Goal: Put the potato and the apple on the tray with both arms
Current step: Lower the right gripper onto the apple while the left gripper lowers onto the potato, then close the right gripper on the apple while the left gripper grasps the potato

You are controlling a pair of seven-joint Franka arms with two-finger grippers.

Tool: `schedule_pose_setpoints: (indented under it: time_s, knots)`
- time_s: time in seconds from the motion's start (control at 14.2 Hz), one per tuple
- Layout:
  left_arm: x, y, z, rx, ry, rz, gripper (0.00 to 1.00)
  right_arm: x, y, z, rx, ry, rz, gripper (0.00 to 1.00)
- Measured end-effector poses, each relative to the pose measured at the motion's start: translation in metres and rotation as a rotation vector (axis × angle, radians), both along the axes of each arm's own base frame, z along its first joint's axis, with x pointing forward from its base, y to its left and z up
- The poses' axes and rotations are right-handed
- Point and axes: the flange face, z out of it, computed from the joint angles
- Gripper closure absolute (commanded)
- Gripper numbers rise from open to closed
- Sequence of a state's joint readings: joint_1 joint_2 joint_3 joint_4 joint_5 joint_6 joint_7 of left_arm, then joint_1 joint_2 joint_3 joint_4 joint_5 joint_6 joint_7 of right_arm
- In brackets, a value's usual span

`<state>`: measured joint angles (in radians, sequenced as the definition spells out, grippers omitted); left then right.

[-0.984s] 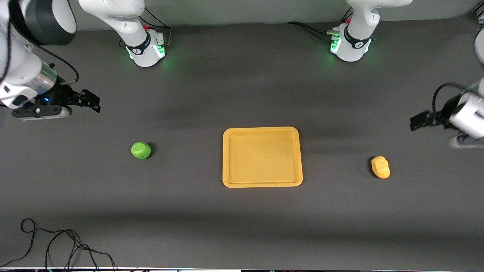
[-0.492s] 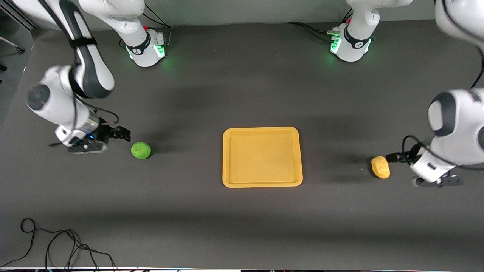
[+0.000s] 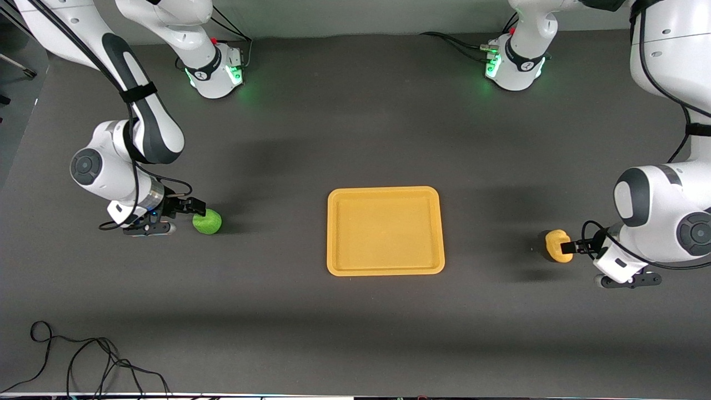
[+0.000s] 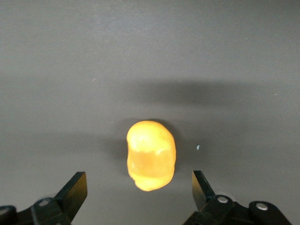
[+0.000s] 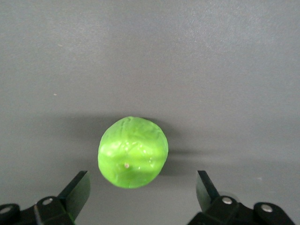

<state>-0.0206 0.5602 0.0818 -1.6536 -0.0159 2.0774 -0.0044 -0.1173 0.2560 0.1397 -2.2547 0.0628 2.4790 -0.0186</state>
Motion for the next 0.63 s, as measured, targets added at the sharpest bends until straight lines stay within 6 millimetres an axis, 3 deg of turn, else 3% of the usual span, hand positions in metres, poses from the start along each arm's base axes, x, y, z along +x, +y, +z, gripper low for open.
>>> schedule_pose_setpoints:
  time_s: [0.28, 0.49, 0.63]
  knots:
    - [-0.004, -0.024, -0.043, -0.011, 0.026, -0.036, 0.00, -0.001, 0.011, -0.024, 0.003, 0.015, -0.054, 0.01]
    - [-0.007, -0.024, -0.059, -0.013, 0.045, -0.053, 0.00, -0.003, 0.031, -0.035, 0.002, 0.024, -0.070, 0.07]
    - [-0.007, -0.019, -0.058, -0.015, 0.043, -0.073, 0.00, -0.003, 0.025, -0.046, 0.001, 0.023, -0.087, 0.46]
